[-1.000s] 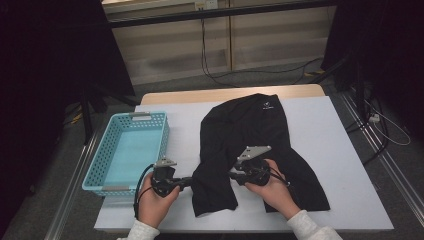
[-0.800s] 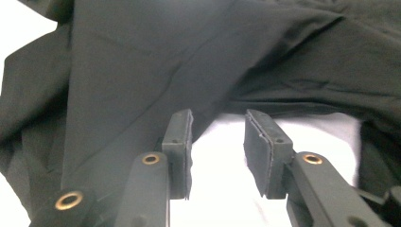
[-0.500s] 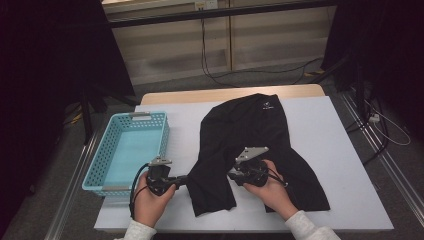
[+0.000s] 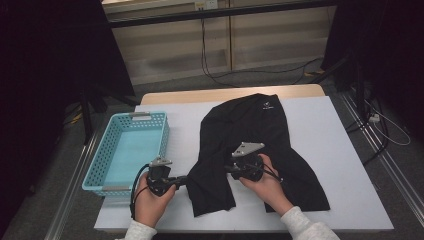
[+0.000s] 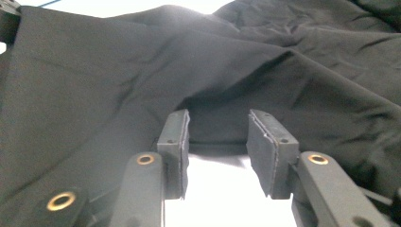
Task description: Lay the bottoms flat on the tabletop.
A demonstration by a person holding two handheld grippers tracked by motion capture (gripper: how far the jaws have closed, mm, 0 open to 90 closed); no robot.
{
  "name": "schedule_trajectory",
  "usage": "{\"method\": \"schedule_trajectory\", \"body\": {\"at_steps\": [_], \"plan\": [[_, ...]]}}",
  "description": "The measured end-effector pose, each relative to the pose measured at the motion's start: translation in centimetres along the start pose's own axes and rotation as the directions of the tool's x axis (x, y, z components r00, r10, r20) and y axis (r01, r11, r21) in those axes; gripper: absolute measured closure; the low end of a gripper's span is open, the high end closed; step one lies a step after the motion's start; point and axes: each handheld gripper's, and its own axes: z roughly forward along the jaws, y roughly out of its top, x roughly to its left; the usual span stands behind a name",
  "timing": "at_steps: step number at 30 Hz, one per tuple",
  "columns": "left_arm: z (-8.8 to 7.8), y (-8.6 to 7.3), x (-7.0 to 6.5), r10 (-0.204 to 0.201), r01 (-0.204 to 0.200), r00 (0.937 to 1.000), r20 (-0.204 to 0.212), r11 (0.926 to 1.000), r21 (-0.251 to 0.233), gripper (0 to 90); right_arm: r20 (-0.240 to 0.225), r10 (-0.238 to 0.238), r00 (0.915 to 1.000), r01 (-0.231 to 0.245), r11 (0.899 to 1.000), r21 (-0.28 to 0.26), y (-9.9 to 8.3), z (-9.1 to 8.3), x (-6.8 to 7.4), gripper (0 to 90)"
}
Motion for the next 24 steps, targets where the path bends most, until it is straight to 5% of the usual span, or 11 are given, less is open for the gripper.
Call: {"method": "schedule_trajectory", "body": {"at_steps": [6,12,24], "plan": [[0.0,0.0,0.0,0.005,-0.005,1.0000,0.006,1.0000,0.003,90.0,0.000,-0.024,0.9997,0.024,0.998,0.051,0.2,1.2,0.4,65.8],[0.0,0.0,-0.1,0.006,-0.005,0.9998,0.018,1.0000,-0.007,90.0,-0.036,0.009,0.9993,-0.008,0.999,0.049,-0.3,1.0,-0.3,88.0],[0.8,0.5,-0.5,0.018,-0.017,0.9990,0.042,0.9998,-0.013,90.0,-0.028,0.032,0.9991,-0.031,0.999,0.043,-2.0,-3.4,-2.8,88.8]]}}
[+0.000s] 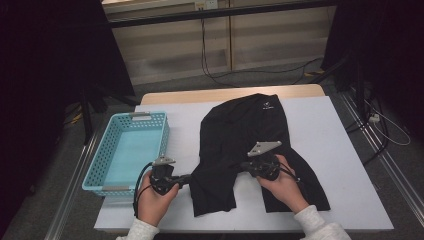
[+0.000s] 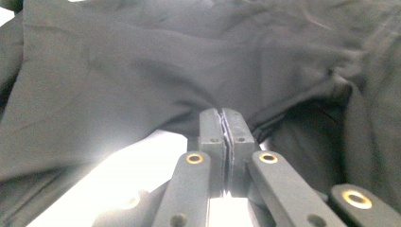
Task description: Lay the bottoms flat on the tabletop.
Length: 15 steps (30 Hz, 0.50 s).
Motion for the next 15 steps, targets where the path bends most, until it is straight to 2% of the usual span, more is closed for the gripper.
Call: {"method": "schedule_trajectory", "body": {"at_steps": [4,10,12,14,15], "plan": [[0.9,0.1,-0.2,0.010,-0.010,0.9999,0.008,0.9999,0.010,90.0,0.018,0.016,0.9997,-0.016,1.000,-0.021,-0.3,-0.8,-0.7,88.7],[2.3,0.0,-0.3,0.025,-0.026,0.9994,0.024,0.9984,0.049,89.8,0.069,0.031,0.9971,-0.029,0.999,-0.021,-0.8,-0.6,-1.1,88.3],[2.4,0.0,-0.4,0.024,-0.025,0.9994,0.024,0.9979,0.060,89.8,0.072,0.032,0.9969,-0.030,0.999,-0.025,-0.9,-0.5,-1.2,88.2],[2.4,0.0,-0.4,0.016,-0.017,0.9998,0.011,0.9987,0.049,89.7,0.066,0.037,0.9971,-0.035,0.999,-0.035,-0.8,-0.6,-1.0,88.1],[2.3,0.1,-0.3,0.018,-0.019,0.9997,0.018,0.9985,0.052,89.5,0.059,0.032,0.9978,-0.029,0.999,-0.040,-0.8,-0.5,-0.9,87.8]]}}
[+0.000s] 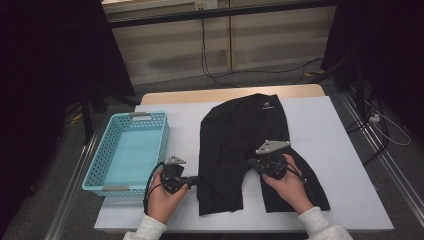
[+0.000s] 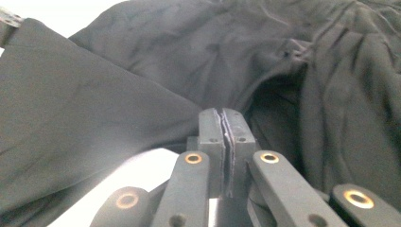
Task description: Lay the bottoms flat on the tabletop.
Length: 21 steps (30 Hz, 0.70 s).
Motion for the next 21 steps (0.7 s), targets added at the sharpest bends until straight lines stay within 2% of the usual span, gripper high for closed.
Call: {"method": "schedule_trajectory", "body": {"at_steps": [10,15,19,21], "plan": [[-0.5,0.0,0.5,-0.016,0.016,0.9998,-0.012,0.9999,0.007,90.0,-0.032,-0.036,0.9988,0.035,0.999,-0.009,0.3,-0.6,1.0,78.6],[-0.6,0.1,0.6,-0.021,0.021,0.9997,-0.008,0.9997,-0.008,90.0,-0.051,-0.024,0.9984,0.024,1.000,-0.010,-0.2,-1.1,1.3,78.4],[-0.5,0.2,0.6,-0.027,0.026,0.9996,-0.004,0.9996,-0.008,90.0,-0.080,-0.021,0.9966,0.021,1.000,0.000,-0.7,-1.7,1.7,79.9],[-0.4,0.2,0.5,-0.023,0.023,0.9997,-0.002,0.9997,-0.005,90.0,-0.111,-0.020,0.9936,0.021,1.000,0.007,-0.8,-1.8,2.2,80.2]]}}
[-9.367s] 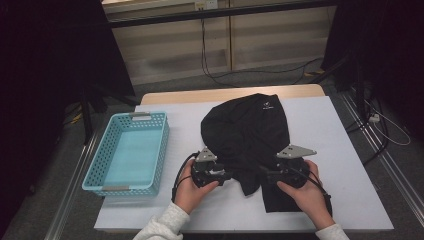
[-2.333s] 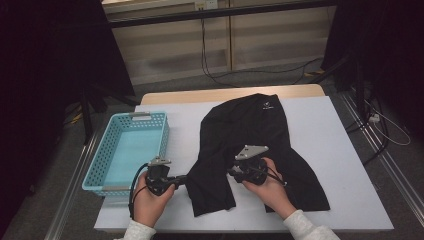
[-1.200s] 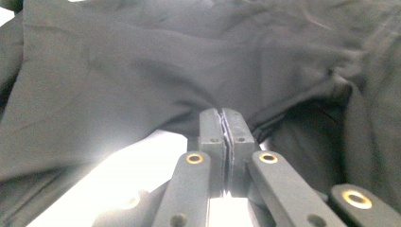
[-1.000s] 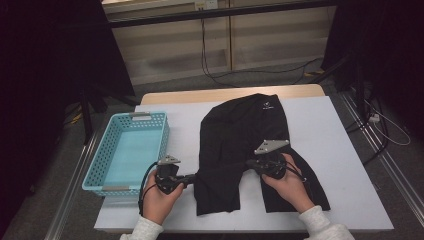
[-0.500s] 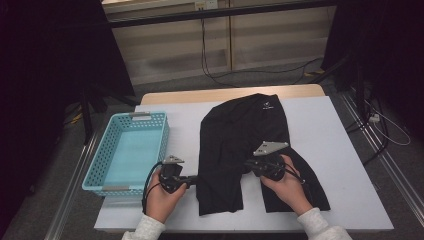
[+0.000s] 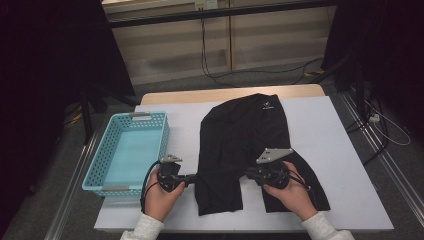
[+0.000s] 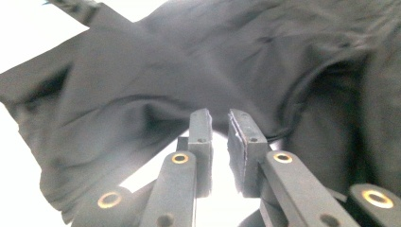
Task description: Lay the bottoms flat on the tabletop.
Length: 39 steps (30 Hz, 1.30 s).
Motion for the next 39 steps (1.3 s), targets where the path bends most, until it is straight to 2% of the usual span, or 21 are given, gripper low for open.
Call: {"method": "schedule_trajectory", "body": {"at_steps": [4,7,10,13,15,18,20,21,24,28,31,35,37,39], "plan": [[0.0,0.2,-0.1,0.008,-0.008,1.0000,0.006,1.0000,0.005,90.0,-0.036,-0.028,0.9990,0.029,0.999,0.042,0.0,1.2,1.4,77.0],[0.1,0.2,-0.2,0.010,-0.010,0.9999,0.009,0.9999,0.001,90.0,-0.051,-0.041,0.9979,0.044,0.998,0.053,0.1,2.2,2.2,73.2],[0.3,0.1,-0.2,0.005,-0.005,0.9999,0.011,1.0000,0.000,90.0,-0.036,-0.030,0.9989,0.031,0.999,0.029,0.7,2.8,2.6,66.8],[0.3,0.1,-0.3,0.011,-0.011,0.9998,0.015,0.9999,0.004,90.0,-0.032,-0.044,0.9985,0.046,0.997,0.056,0.7,3.6,2.9,65.2],[0.3,0.1,-0.3,0.010,-0.010,0.9998,0.020,0.9999,0.002,89.9,-0.021,-0.047,0.9987,0.047,0.998,0.045,0.7,3.9,3.0,64.9],[0.4,0.1,-0.4,0.016,-0.016,0.9997,0.019,0.9999,0.003,89.7,0.003,-0.079,0.9969,0.079,0.996,0.043,0.8,4.1,3.3,70.9],[0.4,0.1,-0.5,0.018,-0.018,0.9996,0.023,0.9998,0.001,89.6,-0.010,-0.067,0.9977,0.067,0.997,0.041,0.7,4.1,3.3,82.9],[0.3,0.1,-0.5,0.019,-0.019,0.9995,0.027,0.9998,0.004,89.5,-0.020,-0.069,0.9974,0.070,0.997,0.041,0.7,4.1,3.4,85.8],[0.2,0.2,-0.5,0.018,-0.018,0.9993,0.033,0.9998,-0.002,89.4,-0.024,-0.088,0.9958,0.089,0.995,0.053,0.8,3.9,3.7,88.1],[0.1,0.2,-0.5,0.019,-0.018,0.9989,0.044,0.9998,-0.012,89.3,-0.046,-0.073,0.9963,0.075,0.996,0.054,0.4,3.2,3.6,88.4],[0.0,0.2,-0.7,0.018,-0.017,0.9986,0.051,0.9997,-0.015,88.9,-0.051,-0.057,0.9971,0.059,0.997,0.048,0.0,2.0,3.3,88.4],[0.1,0.1,-1.2,0.025,-0.025,0.9973,0.068,0.9996,-0.012,88.5,-0.055,-0.027,0.9981,0.028,1.000,0.006,-0.2,0.0,2.9,88.7],[0.2,0.1,-1.4,0.034,-0.033,0.9967,0.074,0.9994,-0.008,86.4,-0.052,-0.019,0.9984,0.019,1.000,0.005,-0.6,-0.8,2.8,88.7],[0.1,0.2,-1.5,0.049,-0.048,0.9968,0.064,0.9987,-0.019,79.7,-0.048,-0.012,0.9988,0.013,1.000,0.017,-1.2,-1.1,2.8,88.7]]}}
